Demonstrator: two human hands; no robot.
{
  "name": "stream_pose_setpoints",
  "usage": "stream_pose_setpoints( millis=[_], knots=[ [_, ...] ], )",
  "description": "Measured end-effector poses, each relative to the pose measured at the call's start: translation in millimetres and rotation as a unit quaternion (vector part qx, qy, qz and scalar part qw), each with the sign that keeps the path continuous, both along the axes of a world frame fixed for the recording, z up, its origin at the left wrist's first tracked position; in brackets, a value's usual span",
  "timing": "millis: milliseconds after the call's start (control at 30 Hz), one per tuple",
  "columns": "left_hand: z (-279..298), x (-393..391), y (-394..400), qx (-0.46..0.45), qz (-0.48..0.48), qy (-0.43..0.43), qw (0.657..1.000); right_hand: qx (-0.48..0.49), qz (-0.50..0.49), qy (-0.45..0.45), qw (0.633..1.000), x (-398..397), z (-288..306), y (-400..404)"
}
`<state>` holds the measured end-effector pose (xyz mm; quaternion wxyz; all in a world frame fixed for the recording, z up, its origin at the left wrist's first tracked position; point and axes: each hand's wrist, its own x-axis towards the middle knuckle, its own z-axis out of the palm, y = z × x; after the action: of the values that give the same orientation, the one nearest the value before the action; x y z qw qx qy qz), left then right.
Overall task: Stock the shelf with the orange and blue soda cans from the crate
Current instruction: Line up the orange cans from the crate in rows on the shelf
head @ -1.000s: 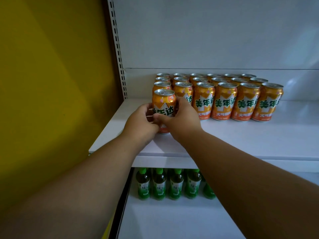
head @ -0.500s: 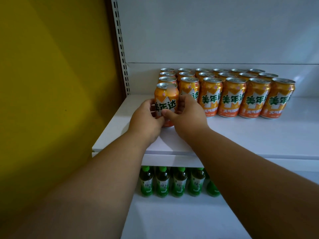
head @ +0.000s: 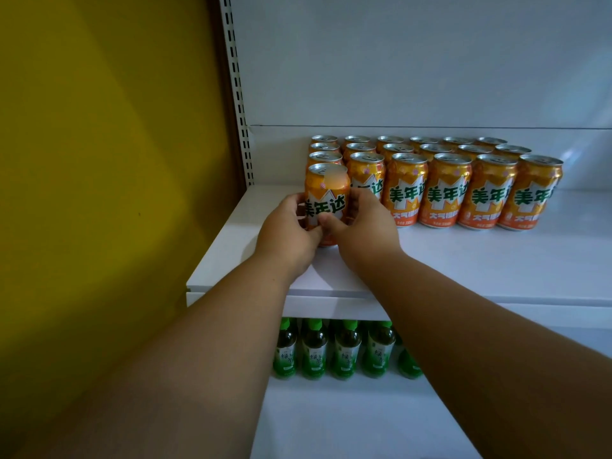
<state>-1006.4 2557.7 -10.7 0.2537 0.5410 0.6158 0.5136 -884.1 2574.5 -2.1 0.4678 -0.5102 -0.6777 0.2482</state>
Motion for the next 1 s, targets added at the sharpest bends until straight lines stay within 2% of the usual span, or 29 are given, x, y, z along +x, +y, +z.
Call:
stream_pose_setpoints(
  millis=[200,300,367,467,567,700,833,1000],
  knots=[
    [2,1,-2,-0.013,0.008,0.008,1.0,-0.019,0.002,-0.002,1.0,-1,5,-5],
    [9,6,-17,-0.001,0.056,0.009,0.998,0.004,-0.026,-0.019,0.999,6,14,-21],
    [18,17,-37,0.073,0.099,0.057,0.991,0.066,-0.05,-0.038,0.996,16,24,-40],
    [36,45,-78,0.23,0.12,0.131,0.957,0.186,-0.081,-0.044,0.978,39,39,-81],
    [51,79,-116,0.34,0.084,0.194,0.916,0.266,-0.107,-0.05,0.957,69,46,-125],
    [59,120,-152,0.42,0.026,0.27,0.866,0.314,-0.172,-0.069,0.931,119,46,-175],
    [55,171,-174,0.439,-0.039,0.277,0.854,0.326,-0.198,-0.11,0.918,174,41,-215],
    [24,256,-193,0.431,-0.156,0.252,0.852,0.256,-0.245,-0.106,0.929,250,12,-254]
  ],
)
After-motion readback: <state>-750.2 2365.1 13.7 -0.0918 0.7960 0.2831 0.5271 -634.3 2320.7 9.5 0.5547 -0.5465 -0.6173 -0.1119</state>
